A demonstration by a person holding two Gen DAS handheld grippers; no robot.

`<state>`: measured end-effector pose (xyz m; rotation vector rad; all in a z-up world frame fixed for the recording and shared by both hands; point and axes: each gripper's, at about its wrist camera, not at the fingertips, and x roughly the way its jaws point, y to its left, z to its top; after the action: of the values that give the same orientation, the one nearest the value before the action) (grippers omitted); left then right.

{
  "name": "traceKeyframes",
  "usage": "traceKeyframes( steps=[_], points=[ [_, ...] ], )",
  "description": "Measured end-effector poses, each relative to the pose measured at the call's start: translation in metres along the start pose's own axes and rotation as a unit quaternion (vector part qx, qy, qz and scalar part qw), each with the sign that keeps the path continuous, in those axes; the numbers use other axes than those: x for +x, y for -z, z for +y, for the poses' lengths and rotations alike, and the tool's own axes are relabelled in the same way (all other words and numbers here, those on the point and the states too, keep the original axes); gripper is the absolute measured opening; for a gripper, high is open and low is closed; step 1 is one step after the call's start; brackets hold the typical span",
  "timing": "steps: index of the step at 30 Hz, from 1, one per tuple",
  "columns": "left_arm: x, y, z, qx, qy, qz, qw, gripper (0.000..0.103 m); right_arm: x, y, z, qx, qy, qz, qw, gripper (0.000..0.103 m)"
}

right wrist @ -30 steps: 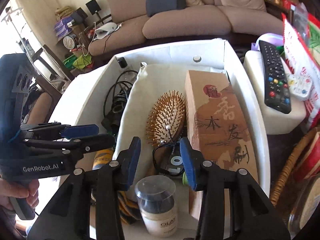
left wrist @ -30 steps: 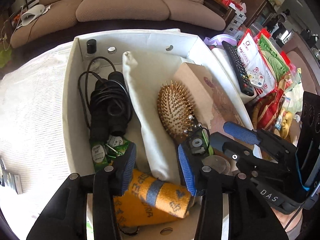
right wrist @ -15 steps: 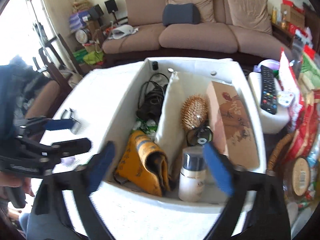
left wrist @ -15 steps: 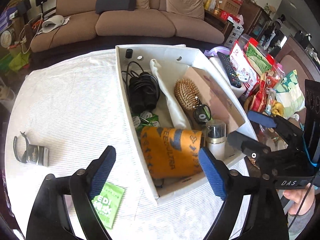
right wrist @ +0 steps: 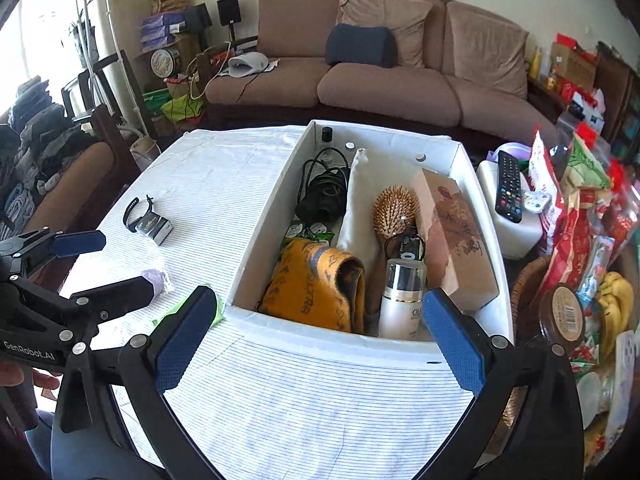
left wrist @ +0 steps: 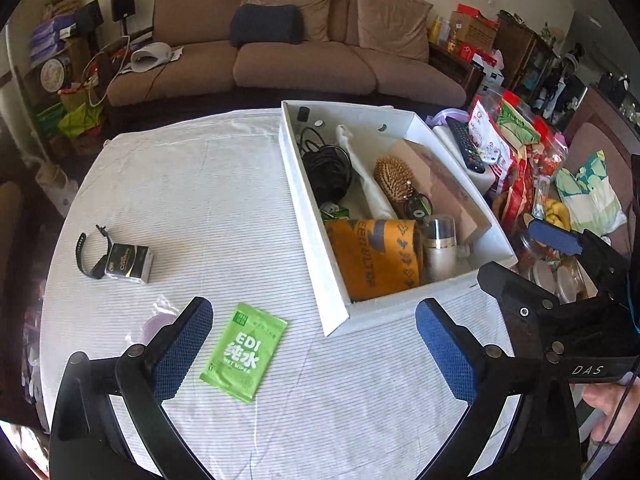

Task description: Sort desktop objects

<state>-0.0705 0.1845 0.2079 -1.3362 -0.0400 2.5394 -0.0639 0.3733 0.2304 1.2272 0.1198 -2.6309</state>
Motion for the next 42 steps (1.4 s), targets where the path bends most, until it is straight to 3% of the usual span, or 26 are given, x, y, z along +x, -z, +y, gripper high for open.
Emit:
traceKeyframes(
  steps=[9,19,29,42],
  points=[
    [-0.031,0.038,0.025,-0.011,-0.022,-0.014,0.9996,0.103,-0.025,0.021,0.041,-0.016,-0.012,-0.012,1.0,0.103],
    [-0.033,0.091,0.081,-0.059,-0.053,-0.027,0.9965,0.103,-0.014,0.057,0.077,-0.012,-0.044,-0.011,0.999,0.103],
    [0.0,0.149,0.155,-0.098,-0.085,0.002,0.9916,0.103,0.031,0.097,0.127,-0.016,-0.082,0.007,0.996,0.103],
    [0.04,0.18,0.21,-0.113,-0.088,0.017,0.9895,0.103,0.115,0.136,0.183,0.006,-0.087,0.047,0.995,0.103]
  ],
)
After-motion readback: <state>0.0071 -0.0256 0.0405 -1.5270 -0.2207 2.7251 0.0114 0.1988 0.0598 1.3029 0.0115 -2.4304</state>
